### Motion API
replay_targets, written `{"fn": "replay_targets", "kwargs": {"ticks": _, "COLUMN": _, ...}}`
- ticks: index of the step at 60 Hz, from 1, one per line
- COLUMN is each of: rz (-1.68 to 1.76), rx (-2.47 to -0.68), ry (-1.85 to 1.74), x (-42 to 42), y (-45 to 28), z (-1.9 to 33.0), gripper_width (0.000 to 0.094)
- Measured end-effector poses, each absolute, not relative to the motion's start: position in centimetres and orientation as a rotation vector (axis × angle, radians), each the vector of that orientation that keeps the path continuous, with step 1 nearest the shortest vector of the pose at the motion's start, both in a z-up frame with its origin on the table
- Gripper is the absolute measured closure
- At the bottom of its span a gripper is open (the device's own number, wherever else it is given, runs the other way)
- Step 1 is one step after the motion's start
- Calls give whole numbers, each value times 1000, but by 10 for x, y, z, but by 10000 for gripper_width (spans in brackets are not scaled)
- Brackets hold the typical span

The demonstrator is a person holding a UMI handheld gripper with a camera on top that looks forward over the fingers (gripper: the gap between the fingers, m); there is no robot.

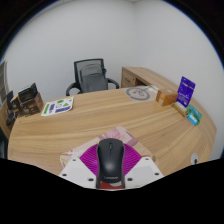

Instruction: Arrange mouse

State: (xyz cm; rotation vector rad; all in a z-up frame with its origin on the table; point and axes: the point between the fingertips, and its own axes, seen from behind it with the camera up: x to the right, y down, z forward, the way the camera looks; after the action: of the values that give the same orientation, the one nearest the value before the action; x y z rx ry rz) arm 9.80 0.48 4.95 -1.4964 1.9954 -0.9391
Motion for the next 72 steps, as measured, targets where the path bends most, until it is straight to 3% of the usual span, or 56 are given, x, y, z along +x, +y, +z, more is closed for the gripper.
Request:
{"fn": "replay_targets", "kwargs": {"ticks": 5, "rz": -890, "rx": -1529, "ry": 2011, "x": 91, "y": 3, "z": 13, "gripper_width": 659}}
{"fn": "replay_targets", "kwargs": {"ticks": 12, "rz": -878, "rx": -1579, "ry": 1984, "x": 87, "y": 11, "z": -7, "gripper_width": 653}}
{"fn": "replay_targets", "kwargs": {"ticks": 21, "rz": -880, "rx": -1588, "ry": 1976, "x": 83, "y": 13, "z": -17, "gripper_width": 504}}
{"fn": "replay_targets", "kwargs": {"ticks": 25, "rz": -885, "rx": -1595, "ry": 1978, "x": 82, "y": 11, "z": -17, "gripper_width": 366}}
{"fn": "replay_targets", "kwargs": {"ticks": 28, "rz": -913, "rx": -1594, "ry": 1990, "x": 80, "y": 6, "z": -11, "gripper_width": 55}}
{"fn": "replay_targets", "kwargs": {"ticks": 30, "rz": -920, "rx": -1582, "ry": 2000, "x": 78, "y": 5, "z": -5, "gripper_width": 100}}
{"fn": "replay_targets", "kwargs": {"ticks": 40, "rz": -935, "rx": -1540, "ry": 1962, "x": 46, "y": 23, "z": 82, "gripper_width": 67}}
{"fn": "replay_targets", "kwargs": {"ticks": 53, "rz": -884, "rx": -1578, "ry": 1899, "x": -72, "y": 79, "z": 191, "gripper_width": 69}}
{"fn": "replay_targets", "kwargs": {"ticks": 60, "rz": -880, "rx": -1617, "ry": 1886, "x": -135, "y": 98, "z": 217, "gripper_width": 70}}
{"fn": "replay_targets", "kwargs": {"ticks": 72, "rz": -868, "rx": -1644, "ry": 1898, "x": -204, "y": 115, "z": 229, "gripper_width": 67}}
